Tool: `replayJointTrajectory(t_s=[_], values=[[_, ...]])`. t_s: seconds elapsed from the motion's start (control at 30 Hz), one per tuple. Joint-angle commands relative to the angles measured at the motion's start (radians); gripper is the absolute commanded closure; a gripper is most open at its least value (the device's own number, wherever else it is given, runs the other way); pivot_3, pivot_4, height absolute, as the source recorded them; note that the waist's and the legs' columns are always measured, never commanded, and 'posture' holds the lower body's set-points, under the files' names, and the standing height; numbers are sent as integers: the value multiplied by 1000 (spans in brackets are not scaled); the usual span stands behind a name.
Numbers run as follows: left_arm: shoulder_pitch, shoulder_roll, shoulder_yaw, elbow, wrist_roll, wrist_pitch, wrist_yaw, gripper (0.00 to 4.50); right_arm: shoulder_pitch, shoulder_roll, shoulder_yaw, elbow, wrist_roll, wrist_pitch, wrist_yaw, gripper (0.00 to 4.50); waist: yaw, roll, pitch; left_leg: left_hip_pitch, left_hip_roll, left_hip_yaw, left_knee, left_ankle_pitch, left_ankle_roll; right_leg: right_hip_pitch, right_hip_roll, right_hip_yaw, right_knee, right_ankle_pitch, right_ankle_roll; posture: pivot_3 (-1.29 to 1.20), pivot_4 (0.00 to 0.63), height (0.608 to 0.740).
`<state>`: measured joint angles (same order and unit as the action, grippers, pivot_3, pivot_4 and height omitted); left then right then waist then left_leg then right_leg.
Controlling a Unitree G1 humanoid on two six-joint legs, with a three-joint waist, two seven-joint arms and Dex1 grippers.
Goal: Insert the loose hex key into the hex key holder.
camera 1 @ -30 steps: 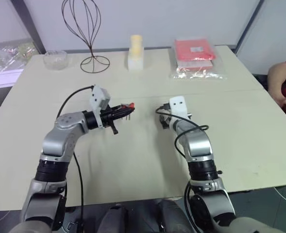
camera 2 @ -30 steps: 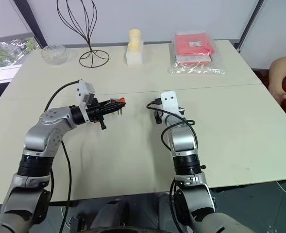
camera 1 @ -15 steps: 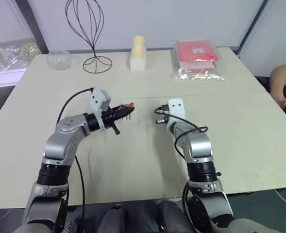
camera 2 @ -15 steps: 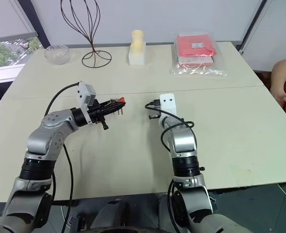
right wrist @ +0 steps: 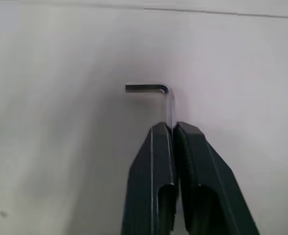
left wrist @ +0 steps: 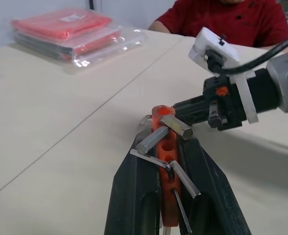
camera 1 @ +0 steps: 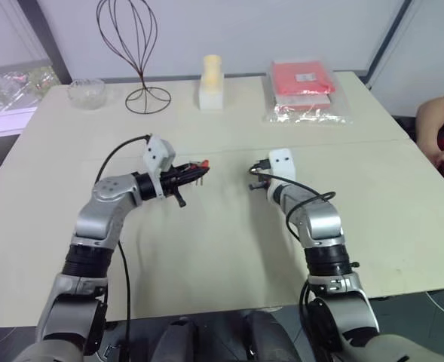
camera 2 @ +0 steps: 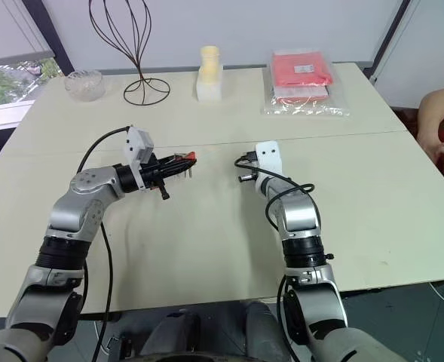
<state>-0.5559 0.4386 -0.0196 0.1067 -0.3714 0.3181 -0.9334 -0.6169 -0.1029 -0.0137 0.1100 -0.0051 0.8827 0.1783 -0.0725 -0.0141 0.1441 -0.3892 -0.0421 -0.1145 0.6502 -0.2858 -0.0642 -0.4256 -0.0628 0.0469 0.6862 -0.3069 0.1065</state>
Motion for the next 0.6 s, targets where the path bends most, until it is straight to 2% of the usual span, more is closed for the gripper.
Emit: replayJointTrajectory(t_s=[0.03,0.2,0.4,0.5,0.6], values=[[-11,0,1,-20,6,-28,-1,4500,-20,-14,35,26,1,13,18,3477,1,0,0,0,0,0,0,0,0,0,0,0,0,0,0,0,150,740],[4,-5,2,-25,13,-34,5,4500,-55,-23,58,89,-1,11,21,905,0,0,0,0,0,0,0,0,0,0,0,0,0,0,0,0,150,740],[24,-9,-2,-29,26,-48,19,4500,-141,-27,59,220,12,-26,53,905,-3,0,0,1,1,1,0,0,1,0,1,1,0,0,0,0,150,740],[39,-14,-5,-48,29,-47,29,4500,-163,-28,53,263,28,-8,81,1691,-2,0,0,1,1,1,0,0,1,0,0,1,0,0,0,0,150,740],[51,-14,2,-61,30,-45,38,4500,-163,-29,48,281,46,30,107,3176,1,0,0,1,1,1,0,0,1,0,0,1,0,0,0,0,150,740]])
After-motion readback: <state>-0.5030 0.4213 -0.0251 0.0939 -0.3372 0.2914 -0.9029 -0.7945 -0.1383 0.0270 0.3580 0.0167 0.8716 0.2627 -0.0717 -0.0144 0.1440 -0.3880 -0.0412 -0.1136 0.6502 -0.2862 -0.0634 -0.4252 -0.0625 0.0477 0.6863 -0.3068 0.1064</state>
